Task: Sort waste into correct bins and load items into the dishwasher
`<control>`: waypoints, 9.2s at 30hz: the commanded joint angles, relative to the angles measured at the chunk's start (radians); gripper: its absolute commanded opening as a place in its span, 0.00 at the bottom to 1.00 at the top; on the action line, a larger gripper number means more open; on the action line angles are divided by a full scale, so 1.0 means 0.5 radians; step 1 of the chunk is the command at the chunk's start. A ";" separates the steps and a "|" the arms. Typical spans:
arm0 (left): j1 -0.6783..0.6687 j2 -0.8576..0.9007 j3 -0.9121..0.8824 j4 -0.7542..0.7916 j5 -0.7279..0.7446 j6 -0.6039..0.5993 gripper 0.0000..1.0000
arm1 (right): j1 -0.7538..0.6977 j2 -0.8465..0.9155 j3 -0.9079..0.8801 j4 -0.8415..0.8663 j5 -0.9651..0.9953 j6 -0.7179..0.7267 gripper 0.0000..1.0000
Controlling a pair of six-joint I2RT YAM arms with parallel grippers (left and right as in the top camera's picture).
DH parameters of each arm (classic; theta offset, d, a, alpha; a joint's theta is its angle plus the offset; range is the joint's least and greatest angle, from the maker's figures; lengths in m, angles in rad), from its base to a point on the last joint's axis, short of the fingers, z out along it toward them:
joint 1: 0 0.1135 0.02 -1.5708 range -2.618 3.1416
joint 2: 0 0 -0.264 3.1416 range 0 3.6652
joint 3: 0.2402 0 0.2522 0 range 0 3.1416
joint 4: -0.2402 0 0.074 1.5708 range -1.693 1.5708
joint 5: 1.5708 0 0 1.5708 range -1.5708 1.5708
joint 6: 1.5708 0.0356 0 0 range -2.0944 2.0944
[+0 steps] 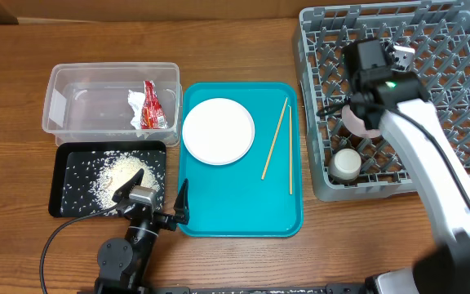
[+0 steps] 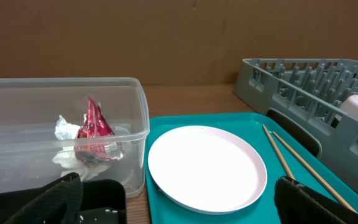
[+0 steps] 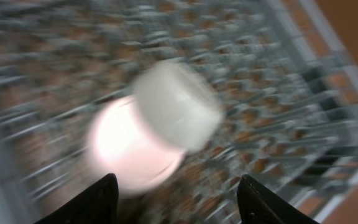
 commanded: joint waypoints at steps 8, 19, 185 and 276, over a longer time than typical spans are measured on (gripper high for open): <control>0.014 -0.021 -0.007 -0.005 0.027 0.008 1.00 | 0.464 -0.670 0.066 -0.022 -1.440 0.005 0.93; 0.014 -0.021 -0.007 -0.005 0.027 0.008 1.00 | 0.603 -0.763 0.066 -0.014 -1.585 -0.004 1.00; 0.014 -0.021 -0.007 -0.005 0.027 0.008 1.00 | 0.700 0.694 -0.388 0.549 -1.000 0.546 0.42; 0.014 -0.021 -0.007 -0.005 0.026 0.009 1.00 | 0.649 0.217 -0.336 0.394 -0.645 -0.062 0.04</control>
